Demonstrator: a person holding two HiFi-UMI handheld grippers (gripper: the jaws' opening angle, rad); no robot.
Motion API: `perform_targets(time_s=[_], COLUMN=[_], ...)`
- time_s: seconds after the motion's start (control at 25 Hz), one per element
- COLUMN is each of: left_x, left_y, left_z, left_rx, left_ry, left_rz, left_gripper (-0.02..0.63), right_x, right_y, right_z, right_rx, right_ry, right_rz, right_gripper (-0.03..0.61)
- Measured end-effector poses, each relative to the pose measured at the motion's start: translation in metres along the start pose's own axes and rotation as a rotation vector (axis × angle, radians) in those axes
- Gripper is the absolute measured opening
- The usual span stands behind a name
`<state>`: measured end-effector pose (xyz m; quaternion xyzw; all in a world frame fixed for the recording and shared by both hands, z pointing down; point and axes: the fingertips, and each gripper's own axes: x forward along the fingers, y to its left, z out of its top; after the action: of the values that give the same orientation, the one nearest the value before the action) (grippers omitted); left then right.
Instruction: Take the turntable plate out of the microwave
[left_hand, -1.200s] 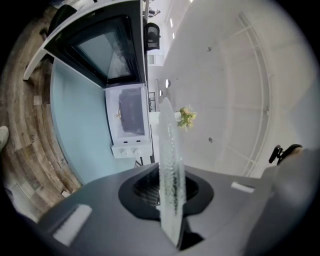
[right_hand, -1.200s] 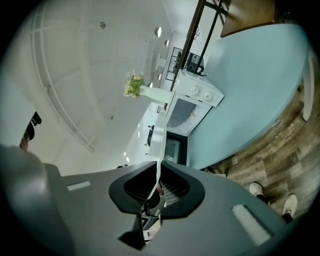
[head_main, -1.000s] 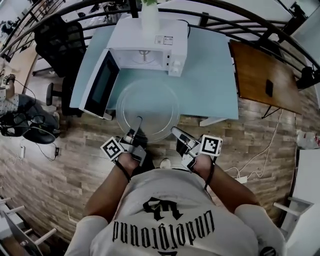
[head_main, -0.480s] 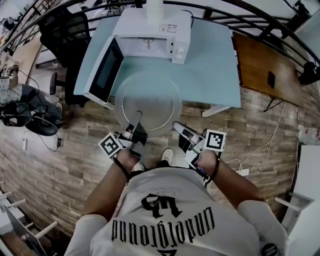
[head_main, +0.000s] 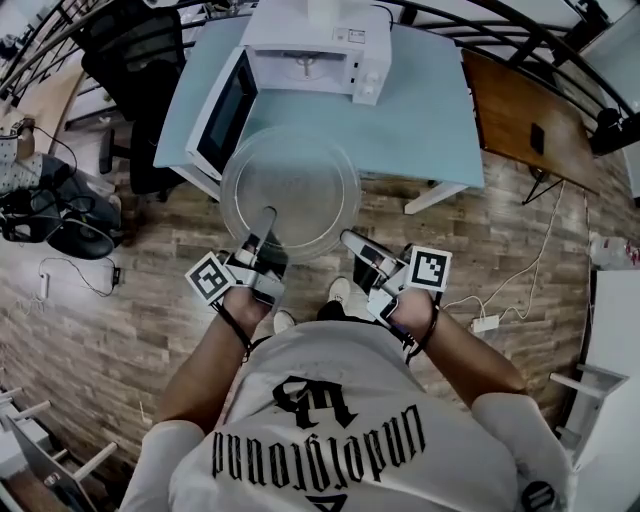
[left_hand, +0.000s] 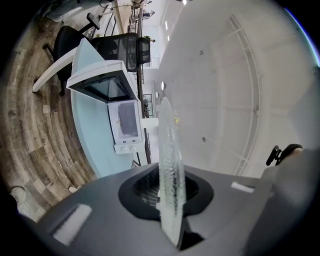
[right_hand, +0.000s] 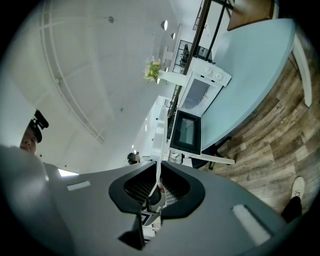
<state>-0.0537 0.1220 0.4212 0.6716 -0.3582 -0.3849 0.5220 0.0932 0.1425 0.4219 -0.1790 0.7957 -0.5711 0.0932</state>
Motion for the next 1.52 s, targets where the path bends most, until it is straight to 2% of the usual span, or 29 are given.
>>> perform_targets(time_s=[0.6,0.92,1.12,1.52], left_x=[-0.105,-0.153,-0.17,-0.179], left_y=[-0.034,-0.041,-0.042,-0.046], left_z=[0.025,0.03,0.032,0.03], left_rx=[-0.004,0.004,0.009,-0.002], left_ry=[0.065,0.09,0.098,0.107], left_rz=[-0.042,-0.038,-0.034,-0.037], left_gripper=[0.077,0.078,0.078,0.078], right_x=[0.023,0.029,0.032,0.029], right_y=[0.059,0.077,0.081,0.09], right_z=[-0.105,-0.152,-0.171,-0.179], right_rx=[-0.018,-0.015,-0.01,-0.021], right_ry=[-0.066,-0.076,-0.083,-0.09], right_rz=[0.0,0.008,0.003,0.0], right_gripper=[0.029,0.031,0.031,0.031])
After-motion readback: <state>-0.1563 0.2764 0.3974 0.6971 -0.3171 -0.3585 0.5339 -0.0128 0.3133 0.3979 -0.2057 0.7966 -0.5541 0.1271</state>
